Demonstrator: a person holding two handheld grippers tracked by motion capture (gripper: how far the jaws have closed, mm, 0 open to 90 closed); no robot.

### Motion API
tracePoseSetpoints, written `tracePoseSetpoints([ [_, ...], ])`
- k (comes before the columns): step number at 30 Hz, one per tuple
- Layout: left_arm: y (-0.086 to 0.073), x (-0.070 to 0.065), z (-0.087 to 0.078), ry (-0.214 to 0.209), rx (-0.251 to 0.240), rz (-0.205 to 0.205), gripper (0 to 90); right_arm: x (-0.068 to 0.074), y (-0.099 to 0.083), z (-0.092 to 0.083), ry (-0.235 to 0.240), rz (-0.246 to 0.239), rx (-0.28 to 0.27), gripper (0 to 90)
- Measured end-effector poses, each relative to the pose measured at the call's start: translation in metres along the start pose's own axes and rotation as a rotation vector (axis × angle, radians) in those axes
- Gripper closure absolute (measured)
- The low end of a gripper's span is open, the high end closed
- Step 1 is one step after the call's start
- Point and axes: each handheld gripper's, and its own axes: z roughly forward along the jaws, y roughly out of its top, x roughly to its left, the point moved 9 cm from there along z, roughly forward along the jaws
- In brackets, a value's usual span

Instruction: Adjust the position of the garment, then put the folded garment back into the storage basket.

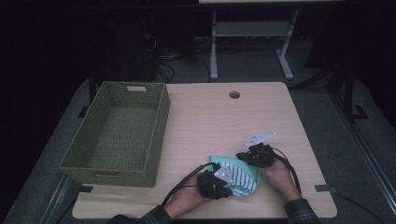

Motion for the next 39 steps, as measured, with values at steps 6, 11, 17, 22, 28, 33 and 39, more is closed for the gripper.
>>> tracePoseSetpoints([
  [6,-0.005,0.012,-0.001,0.047,0.021,-0.010,89.6,-0.002,-0.006,-0.007,-0.004,0.020,0.008,90.0],
  [11,-0.008,0.022,-0.004,0.089,0.024,-0.016,89.5,-0.004,-0.012,-0.013,-0.007,0.034,0.016,90.0],
  [17,-0.010,0.035,-0.009,0.130,0.018,-0.031,89.5,-0.002,-0.020,-0.021,-0.007,0.033,0.024,90.0],
  [22,-0.009,0.046,-0.012,0.162,0.015,-0.038,89.5,0.003,-0.026,-0.027,0.005,0.040,0.033,90.0],
  [28,-0.008,0.058,-0.013,0.188,-0.002,-0.065,89.5,0.011,-0.033,-0.035,0.022,0.041,0.026,90.0],
  [33,-0.006,0.067,-0.016,0.219,-0.005,-0.069,89.4,0.021,-0.038,-0.040,0.043,0.048,0.026,90.0],
  [39,-0.006,0.076,-0.018,0.243,-0.007,-0.076,89.4,0.037,-0.040,-0.044,0.063,0.029,0.024,90.0],
])
